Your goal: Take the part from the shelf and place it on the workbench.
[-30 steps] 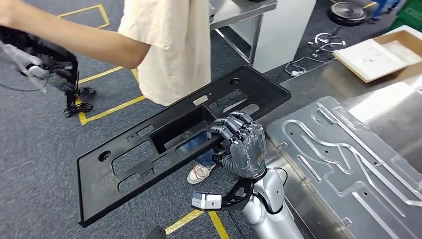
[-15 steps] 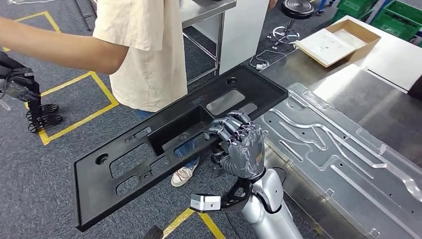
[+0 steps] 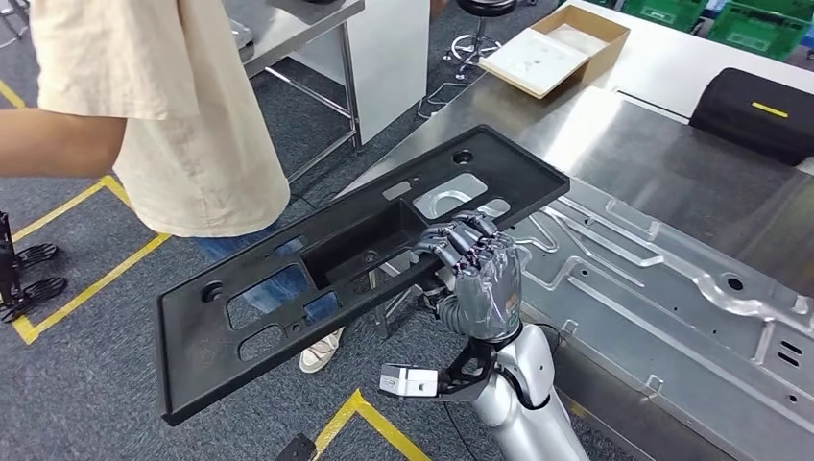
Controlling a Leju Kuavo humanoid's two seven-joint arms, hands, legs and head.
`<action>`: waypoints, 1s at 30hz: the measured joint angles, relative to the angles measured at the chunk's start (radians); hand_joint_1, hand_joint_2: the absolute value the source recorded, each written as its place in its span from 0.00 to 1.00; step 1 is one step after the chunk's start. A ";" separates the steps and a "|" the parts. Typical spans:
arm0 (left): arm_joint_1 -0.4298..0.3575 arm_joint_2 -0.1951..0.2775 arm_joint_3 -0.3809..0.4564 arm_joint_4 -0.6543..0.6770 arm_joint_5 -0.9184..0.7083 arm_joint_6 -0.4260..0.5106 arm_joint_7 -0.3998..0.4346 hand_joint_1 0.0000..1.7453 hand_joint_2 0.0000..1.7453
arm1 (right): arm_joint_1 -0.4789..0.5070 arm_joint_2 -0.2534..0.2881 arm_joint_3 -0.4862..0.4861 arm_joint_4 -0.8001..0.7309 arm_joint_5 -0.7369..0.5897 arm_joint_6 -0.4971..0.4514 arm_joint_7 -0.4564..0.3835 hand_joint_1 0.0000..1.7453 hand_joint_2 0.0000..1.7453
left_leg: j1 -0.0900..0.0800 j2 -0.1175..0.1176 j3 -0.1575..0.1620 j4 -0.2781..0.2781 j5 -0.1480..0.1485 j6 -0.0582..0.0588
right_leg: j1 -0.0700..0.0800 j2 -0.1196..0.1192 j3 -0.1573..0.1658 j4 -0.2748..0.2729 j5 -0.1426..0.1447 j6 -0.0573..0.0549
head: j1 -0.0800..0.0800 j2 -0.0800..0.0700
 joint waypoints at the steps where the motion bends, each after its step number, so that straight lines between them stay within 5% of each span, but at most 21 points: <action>1: 0.004 0.003 0.005 0.000 0.002 -0.001 -0.001 0.00 1.00 | 0.004 0.001 -0.008 0.002 -0.002 0.000 -0.005 1.00 1.00 | 0.000 -0.010 -0.029 0.062 -0.025 -0.001 | 0.000 0.013 -0.001 0.001 0.001 -0.002 | 0.000 0.000; 3: 0.010 0.007 0.014 0.000 0.008 -0.003 -0.005 0.00 1.00 | 0.016 0.001 -0.029 0.005 -0.004 0.000 -0.016 1.00 1.00 | 0.001 -0.015 -0.053 0.107 -0.021 -0.003 | 0.000 0.041 -0.001 0.003 0.001 -0.002 | 0.000 0.000; 5: 0.012 0.011 0.024 0.000 0.013 -0.004 -0.012 0.00 1.00 | 0.024 0.001 -0.052 0.006 -0.008 0.000 -0.026 1.00 1.00 | 0.005 -0.030 -0.014 0.015 0.048 -0.002 | -0.001 0.069 -0.001 0.009 0.000 0.000 | 0.000 0.000; 7: 0.014 0.016 0.032 0.000 0.014 -0.004 -0.019 0.00 1.00 | 0.027 0.002 -0.073 0.006 -0.015 0.000 -0.034 1.00 1.00 | 0.010 -0.076 0.035 -0.100 0.095 0.002 | 0.000 0.095 -0.007 0.017 -0.001 0.008 | 0.000 0.000; 9: 0.016 0.020 0.038 0.000 0.015 -0.003 -0.024 0.00 1.00 | 0.030 0.003 -0.090 0.006 -0.022 0.000 -0.041 1.00 1.00 | 0.009 -0.100 0.051 -0.139 0.098 0.009 | -0.003 0.116 -0.017 0.021 0.002 0.021 | 0.000 0.000; 11: 0.016 0.021 0.042 0.000 0.015 -0.003 -0.027 0.00 1.00 | 0.034 0.004 -0.104 0.006 -0.024 0.000 -0.044 1.00 1.00 | 0.008 -0.080 0.053 -0.147 0.104 0.022 | -0.006 0.127 -0.024 0.018 0.008 0.035 | 0.000 0.000; 13: 0.014 0.020 0.045 0.000 0.014 -0.004 -0.031 0.00 1.00 | 0.036 0.003 -0.119 0.006 -0.021 0.000 -0.045 1.00 1.00 | 0.011 -0.055 0.056 -0.157 0.112 0.038 | -0.002 0.084 -0.039 0.046 -0.012 0.043 | 0.001 0.000; 15: 0.017 0.021 0.050 0.000 0.011 -0.007 -0.035 0.00 1.00 | 0.036 0.004 -0.138 0.007 -0.023 0.000 -0.050 1.00 1.00 | 0.009 -0.029 0.057 -0.161 0.113 0.048 | -0.002 0.025 -0.084 0.144 -0.066 0.048 | 0.002 0.000; 17: 0.021 0.023 0.054 0.000 0.007 -0.014 -0.038 0.00 1.00 | 0.036 0.003 -0.167 0.014 -0.032 0.000 -0.055 1.00 1.00 | 0.006 0.000 0.056 -0.161 0.112 0.051 | -0.007 0.009 -0.137 0.251 -0.107 0.054 | 0.002 0.000; 18: 0.022 0.024 0.056 0.000 0.006 -0.018 -0.038 0.00 1.00 | 0.036 0.003 -0.184 0.018 -0.036 0.000 -0.057 1.00 1.00 | 0.006 0.014 0.056 -0.161 0.111 0.051 | -0.010 0.005 -0.144 0.267 -0.104 0.056 | 0.002 0.000; 20: 0.022 0.025 0.058 0.000 0.003 -0.026 -0.038 0.00 1.00 | 0.035 0.003 -0.214 0.025 -0.040 0.000 -0.059 1.00 1.00 | 0.006 0.038 0.059 -0.160 0.108 0.048 | -0.012 -0.011 -0.103 0.194 -0.055 0.057 | 0.002 0.000; 23: 0.021 0.025 0.060 0.000 0.000 -0.033 -0.038 0.00 1.00 | 0.030 0.004 -0.236 0.031 -0.041 0.000 -0.065 1.00 1.00 | -0.001 0.069 0.066 -0.158 0.099 0.034 | -0.002 -0.074 -0.019 0.033 -0.004 0.044 | 0.002 0.000; 24: 0.021 0.026 0.061 0.000 -0.001 -0.035 -0.038 0.00 1.00 | 0.028 0.004 -0.240 0.033 -0.041 0.000 -0.066 1.00 1.00 | -0.005 0.079 0.068 -0.157 0.096 0.029 | 0.002 -0.081 -0.013 0.017 -0.005 0.039 | 0.002 0.000; 26: 0.019 0.026 0.063 0.000 -0.004 -0.039 -0.037 0.00 1.00 | 0.028 0.004 -0.252 0.038 -0.042 0.000 -0.066 1.00 1.00 | -0.005 0.095 0.072 -0.159 0.092 0.018 | 0.004 -0.057 -0.016 0.015 -0.002 0.027 | 0.002 0.000; 28: 0.018 0.026 0.063 0.000 -0.006 -0.041 -0.036 0.00 1.00 | 0.025 0.004 -0.261 0.041 -0.043 0.000 -0.066 1.00 1.00 | 0.000 0.061 0.066 -0.134 0.068 0.007 | 0.000 -0.034 -0.015 0.009 0.002 0.015 | 0.002 0.000; 30: 0.020 0.027 0.064 0.000 -0.007 -0.041 -0.035 0.00 1.00 | 0.022 0.006 -0.265 0.044 -0.044 0.000 -0.066 1.00 1.00 | 0.003 0.005 0.024 -0.036 0.011 0.002 | -0.002 -0.010 -0.014 0.006 0.005 0.005 | 0.002 0.000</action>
